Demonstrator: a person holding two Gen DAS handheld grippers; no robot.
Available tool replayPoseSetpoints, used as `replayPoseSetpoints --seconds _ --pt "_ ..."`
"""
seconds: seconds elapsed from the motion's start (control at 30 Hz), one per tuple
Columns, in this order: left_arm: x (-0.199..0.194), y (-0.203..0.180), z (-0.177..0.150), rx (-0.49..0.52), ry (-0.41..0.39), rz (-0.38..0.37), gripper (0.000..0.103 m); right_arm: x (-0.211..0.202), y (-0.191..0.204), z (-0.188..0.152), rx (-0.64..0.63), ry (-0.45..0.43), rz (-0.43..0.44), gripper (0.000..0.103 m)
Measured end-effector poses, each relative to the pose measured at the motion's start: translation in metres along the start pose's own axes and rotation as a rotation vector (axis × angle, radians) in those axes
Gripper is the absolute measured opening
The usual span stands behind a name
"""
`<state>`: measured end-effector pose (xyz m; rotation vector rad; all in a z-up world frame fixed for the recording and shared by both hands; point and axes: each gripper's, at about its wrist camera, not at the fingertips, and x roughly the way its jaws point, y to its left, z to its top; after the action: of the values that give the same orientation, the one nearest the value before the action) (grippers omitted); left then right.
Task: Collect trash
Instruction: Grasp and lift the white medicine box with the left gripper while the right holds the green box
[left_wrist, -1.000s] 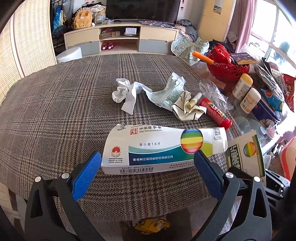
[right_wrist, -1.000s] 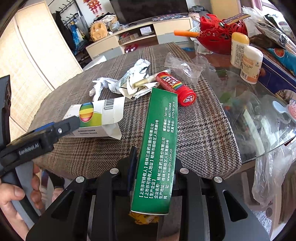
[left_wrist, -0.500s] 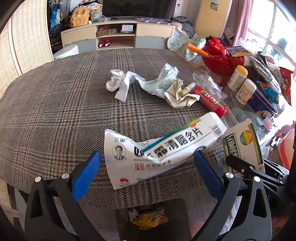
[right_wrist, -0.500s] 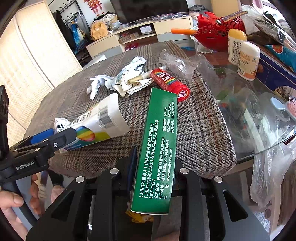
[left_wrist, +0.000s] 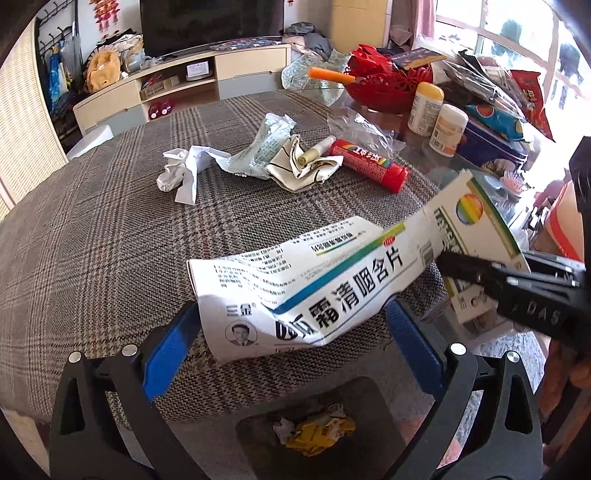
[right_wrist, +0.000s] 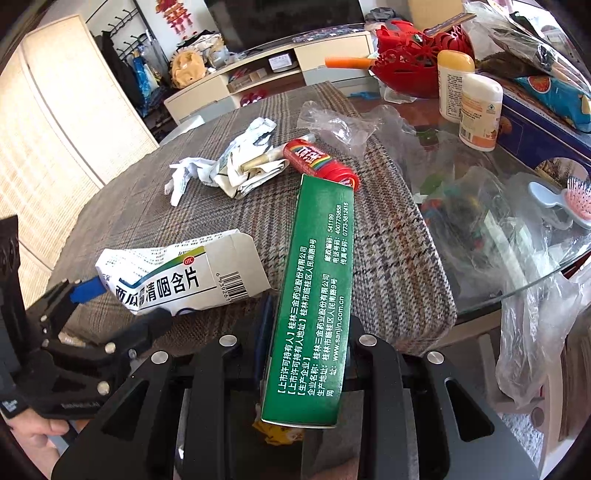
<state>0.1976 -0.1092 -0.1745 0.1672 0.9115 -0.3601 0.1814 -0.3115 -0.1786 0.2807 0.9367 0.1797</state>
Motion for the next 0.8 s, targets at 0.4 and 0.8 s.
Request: replayPoseSetpoints --seconds 0.4,0.8 --pt "0.021 0.007 0.012 0.111 -0.037 -0.022 0.088 0.024 -0.002 0.032 -0.008 -0.018 -0.046 0.028" --pt "0.049 -0.001 0.033 0.150 -0.013 -0.095 0.077 0.050 0.012 0.050 -0.037 0.005 -0.063 0.025"
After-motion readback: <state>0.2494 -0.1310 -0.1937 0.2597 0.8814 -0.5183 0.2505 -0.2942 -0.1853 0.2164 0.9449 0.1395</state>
